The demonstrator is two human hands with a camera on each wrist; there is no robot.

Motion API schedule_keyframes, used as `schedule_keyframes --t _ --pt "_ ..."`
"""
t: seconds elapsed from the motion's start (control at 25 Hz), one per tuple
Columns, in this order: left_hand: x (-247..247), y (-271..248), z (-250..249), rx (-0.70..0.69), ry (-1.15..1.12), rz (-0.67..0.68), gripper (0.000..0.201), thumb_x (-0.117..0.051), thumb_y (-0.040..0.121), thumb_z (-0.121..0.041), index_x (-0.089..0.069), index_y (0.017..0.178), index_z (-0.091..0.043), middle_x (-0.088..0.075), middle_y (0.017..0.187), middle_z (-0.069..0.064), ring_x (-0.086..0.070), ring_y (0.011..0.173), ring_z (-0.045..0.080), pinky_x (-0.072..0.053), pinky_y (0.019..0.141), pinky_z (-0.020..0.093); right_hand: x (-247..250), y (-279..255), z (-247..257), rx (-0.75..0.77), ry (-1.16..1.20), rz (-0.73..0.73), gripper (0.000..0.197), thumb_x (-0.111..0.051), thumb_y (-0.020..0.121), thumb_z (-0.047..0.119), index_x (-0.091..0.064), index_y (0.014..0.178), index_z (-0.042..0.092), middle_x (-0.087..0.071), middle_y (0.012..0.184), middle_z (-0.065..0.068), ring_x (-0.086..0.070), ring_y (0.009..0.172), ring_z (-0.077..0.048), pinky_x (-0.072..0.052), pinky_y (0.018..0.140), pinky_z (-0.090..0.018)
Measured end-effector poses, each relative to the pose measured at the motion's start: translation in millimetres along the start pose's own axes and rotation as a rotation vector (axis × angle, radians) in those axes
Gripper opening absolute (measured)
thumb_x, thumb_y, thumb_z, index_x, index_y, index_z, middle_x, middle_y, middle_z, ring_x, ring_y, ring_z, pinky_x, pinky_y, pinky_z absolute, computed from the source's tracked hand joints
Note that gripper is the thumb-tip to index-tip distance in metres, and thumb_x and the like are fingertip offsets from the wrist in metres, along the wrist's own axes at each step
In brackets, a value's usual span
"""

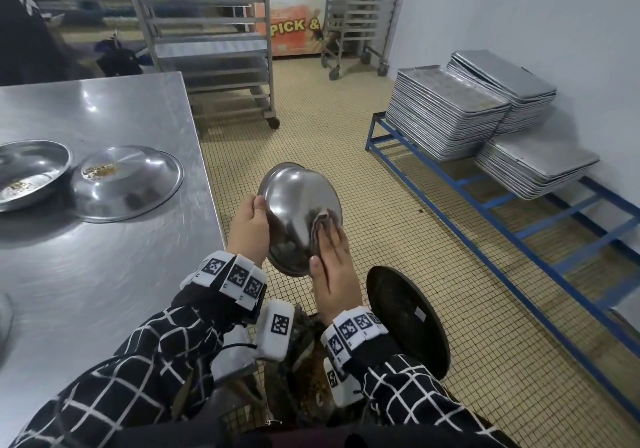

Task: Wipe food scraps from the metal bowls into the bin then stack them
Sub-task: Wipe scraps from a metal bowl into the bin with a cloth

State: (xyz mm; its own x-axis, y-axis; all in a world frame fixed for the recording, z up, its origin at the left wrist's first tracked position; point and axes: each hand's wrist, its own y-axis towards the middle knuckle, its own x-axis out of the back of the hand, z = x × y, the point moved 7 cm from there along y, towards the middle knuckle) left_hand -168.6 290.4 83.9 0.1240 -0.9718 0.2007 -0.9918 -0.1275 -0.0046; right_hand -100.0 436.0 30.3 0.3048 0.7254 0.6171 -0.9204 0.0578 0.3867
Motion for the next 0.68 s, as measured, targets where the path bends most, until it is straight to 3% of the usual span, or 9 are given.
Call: schedule_keyframes --t 0.08,0.12,0.2,0.28,0.4,0.48,0.56,0.68 --pt "-2 -1 1 -0.018 0.030 0.006 0.029 -0.033 0.103 -0.030 -0.050 0.084 -0.016 -0.052 0.080 0.001 -0.050 0.074 0.015 -0.047 0.077 0.036 2 6 14 0.074 -0.016 -0.001 0.058 -0.021 0.098 0.047 -0.017 0.150 0.021 -0.010 0.158 0.009 -0.004 0.146 -0.013 -0.027 0.105 -0.020" --pt "-5 -2 1 -0.017 0.045 0.028 0.029 -0.033 0.103 -0.030 -0.052 0.089 -0.013 -0.055 0.084 0.004 -0.052 0.077 0.017 -0.047 0.080 0.039 5 11 18 0.098 0.002 -0.006 0.056 -0.025 0.099 0.042 -0.016 0.150 0.021 -0.009 0.158 0.009 -0.003 0.146 -0.014 -0.027 0.108 -0.023" --pt "-10 -5 2 -0.015 0.051 0.086 0.026 -0.034 0.103 -0.031 -0.053 0.095 -0.016 -0.058 0.089 0.001 -0.055 0.081 0.013 -0.048 0.078 0.031 17 25 16 0.084 0.029 -0.044 0.053 -0.029 0.101 0.034 -0.014 0.151 0.025 -0.005 0.159 0.010 -0.001 0.146 -0.014 -0.018 0.115 -0.036" --pt "-14 -9 2 0.006 0.022 0.144 0.021 -0.035 0.103 -0.031 -0.053 0.094 -0.024 -0.058 0.091 -0.003 -0.056 0.085 0.011 -0.045 0.078 0.026 31 37 -3 -0.060 0.061 -0.098 0.053 -0.032 0.101 0.031 -0.014 0.150 0.031 -0.007 0.158 0.013 -0.004 0.145 -0.013 -0.013 0.115 -0.040" --pt "-13 -7 8 0.013 0.039 0.157 0.027 -0.036 0.102 -0.031 -0.057 0.102 -0.015 -0.062 0.100 0.011 -0.059 0.095 0.027 -0.047 0.091 0.040 39 31 -52 -0.444 0.294 -0.079 0.046 -0.037 0.100 0.024 -0.030 0.145 0.036 -0.037 0.146 0.010 -0.037 0.131 -0.012 -0.034 0.105 -0.037" --pt "-10 -4 13 0.016 0.071 0.150 0.027 -0.036 0.102 -0.030 -0.057 0.099 -0.014 -0.062 0.097 0.012 -0.059 0.093 0.029 -0.046 0.092 0.044 44 18 -71 -0.566 0.272 -0.044 0.043 -0.040 0.099 0.021 -0.036 0.141 0.030 -0.055 0.132 0.004 -0.056 0.116 -0.019 -0.047 0.098 -0.038" --pt "-10 -3 18 0.027 0.114 0.153 0.026 -0.036 0.102 -0.029 -0.055 0.089 -0.018 -0.060 0.089 0.008 -0.056 0.085 0.025 -0.045 0.085 0.039 54 11 -72 -0.559 0.150 -0.080 0.037 -0.047 0.096 0.017 -0.043 0.133 0.020 -0.062 0.118 -0.002 -0.062 0.100 -0.018 -0.054 0.088 -0.039" --pt "-15 -7 19 0.025 0.212 0.205 0.027 -0.038 0.102 -0.030 -0.057 0.091 -0.015 -0.059 0.088 0.007 -0.052 0.079 0.018 -0.040 0.071 0.023 73 15 -46 -0.366 0.042 -0.256 0.025 -0.059 0.090 0.014 -0.060 0.115 0.013 -0.056 0.107 0.002 -0.054 0.091 -0.006 -0.053 0.085 -0.027"
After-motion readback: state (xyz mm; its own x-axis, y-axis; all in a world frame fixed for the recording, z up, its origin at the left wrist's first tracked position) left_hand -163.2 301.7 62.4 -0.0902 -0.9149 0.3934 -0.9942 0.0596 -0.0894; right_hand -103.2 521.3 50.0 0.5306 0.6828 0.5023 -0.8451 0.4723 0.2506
